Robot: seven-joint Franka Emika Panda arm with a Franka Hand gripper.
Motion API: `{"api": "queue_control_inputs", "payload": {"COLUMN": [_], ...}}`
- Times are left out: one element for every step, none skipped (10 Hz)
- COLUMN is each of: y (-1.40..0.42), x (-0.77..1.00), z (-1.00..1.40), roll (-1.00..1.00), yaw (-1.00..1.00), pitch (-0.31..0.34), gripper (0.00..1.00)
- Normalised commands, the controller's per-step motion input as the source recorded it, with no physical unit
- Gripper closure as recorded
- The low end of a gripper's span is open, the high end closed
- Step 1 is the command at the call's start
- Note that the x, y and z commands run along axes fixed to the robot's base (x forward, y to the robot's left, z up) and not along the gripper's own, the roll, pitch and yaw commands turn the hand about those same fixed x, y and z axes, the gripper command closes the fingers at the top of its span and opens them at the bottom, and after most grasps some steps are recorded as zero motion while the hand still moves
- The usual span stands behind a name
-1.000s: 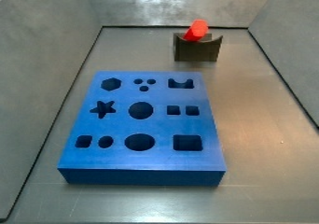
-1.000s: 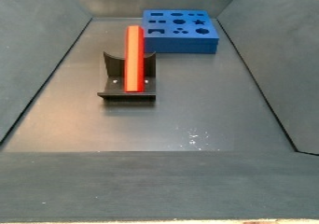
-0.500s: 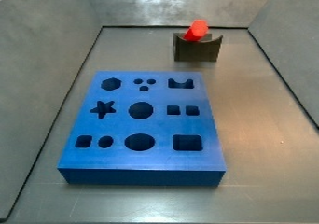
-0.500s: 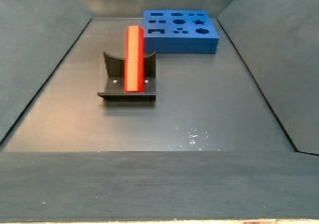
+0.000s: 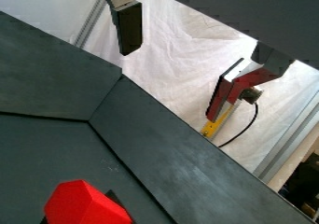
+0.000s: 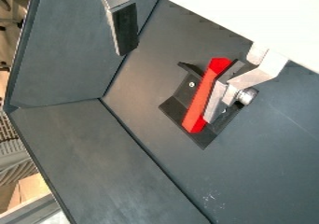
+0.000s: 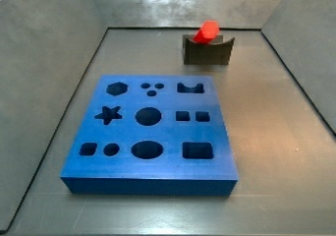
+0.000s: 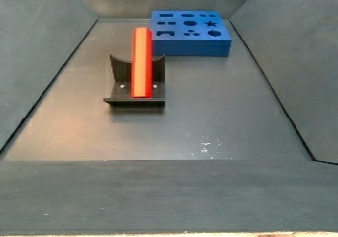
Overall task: Pick up the hexagon object. Move up. Place the hexagon object on the fixture. Regrasp the hexagon object. Move to above the board. Insert the hexagon object.
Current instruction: Regrasp the hexagon object.
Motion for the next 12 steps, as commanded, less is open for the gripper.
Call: {"api": "queue_control_inputs", "payload": {"y": [-0.05,0.05,0.05,0.04,0.03,0.02,0.02,0.02,0.01,0.01,0.00,-0.01], "x": [0.26,0.10,0.10,0.11,0.10,0.11,0.12,0.13,0.14,0.15,0.15,0.14], "z": [-0.02,-1.00,-1.00,-1.00,-1.00,-1.00,-1.00,-1.00,-1.00,-1.00,-1.00,-0.88], "roll": [0.13,0.18,0.18,0.17,0.12,0.10,0.08,0.06,0.06,0.05,0.06,0.06], "yaw": [0.10,0.10,0.10,0.10,0.09,0.07,0.07,0.06,0.05,0.05,0.04,0.04], "pitch": [0.073,-0.006,-0.007,-0.017,-0.009,-0.015,-0.020,-0.023,-0.021,-0.020,-0.014,-0.011], "gripper": [0.00,0.00,0.00,0.00,0.00,0.00,0.00,0.00,0.00,0.00,0.00,0.00]}}
